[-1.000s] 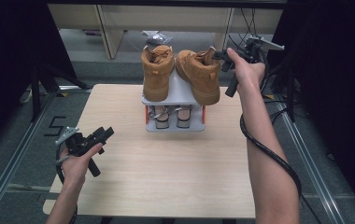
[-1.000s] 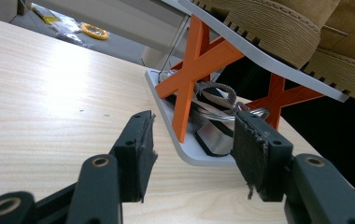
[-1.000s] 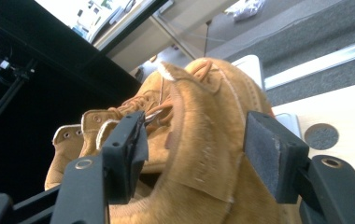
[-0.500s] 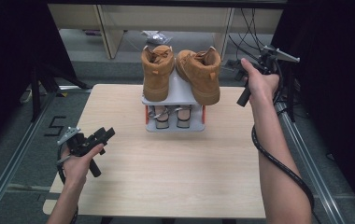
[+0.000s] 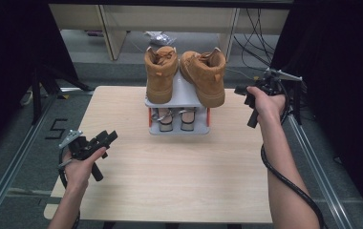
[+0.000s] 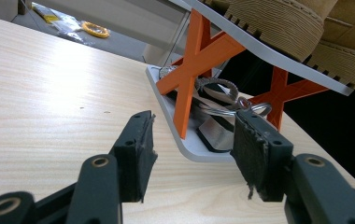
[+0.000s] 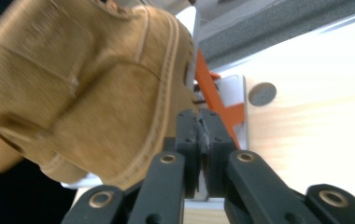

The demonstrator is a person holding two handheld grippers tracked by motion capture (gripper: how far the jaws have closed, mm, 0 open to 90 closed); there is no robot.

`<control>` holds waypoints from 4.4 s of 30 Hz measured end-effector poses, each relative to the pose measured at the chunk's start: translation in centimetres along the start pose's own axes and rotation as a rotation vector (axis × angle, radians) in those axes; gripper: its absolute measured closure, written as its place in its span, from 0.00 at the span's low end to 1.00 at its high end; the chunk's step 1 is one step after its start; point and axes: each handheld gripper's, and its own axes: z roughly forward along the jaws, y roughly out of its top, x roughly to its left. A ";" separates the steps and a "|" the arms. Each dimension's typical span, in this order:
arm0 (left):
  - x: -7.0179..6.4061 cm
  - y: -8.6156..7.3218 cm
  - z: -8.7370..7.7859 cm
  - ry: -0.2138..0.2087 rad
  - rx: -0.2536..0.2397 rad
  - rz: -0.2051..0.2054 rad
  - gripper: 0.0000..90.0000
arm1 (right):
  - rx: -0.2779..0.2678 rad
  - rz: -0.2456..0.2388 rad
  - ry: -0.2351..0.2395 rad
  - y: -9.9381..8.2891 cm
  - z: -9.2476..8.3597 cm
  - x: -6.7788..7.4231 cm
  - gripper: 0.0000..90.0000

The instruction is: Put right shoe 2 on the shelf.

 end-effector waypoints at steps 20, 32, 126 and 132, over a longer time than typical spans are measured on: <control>0.0 -0.1 0.0 0.004 0.005 0.000 0.53 | 0.081 -0.076 0.046 -4.1 1.2 0.4 1.00; 0.1 0.0 0.0 0.005 0.002 -0.003 0.53 | 0.092 -0.089 0.046 -4.7 1.7 1.4 1.00; 0.3 -0.9 0.6 0.015 0.042 0.012 0.53 | -0.024 -0.277 -0.216 -12.1 -1.8 -6.4 0.55; 0.2 -1.2 0.8 0.016 0.053 0.015 0.53 | -0.041 -0.263 -0.251 -13.3 -2.5 -8.4 0.55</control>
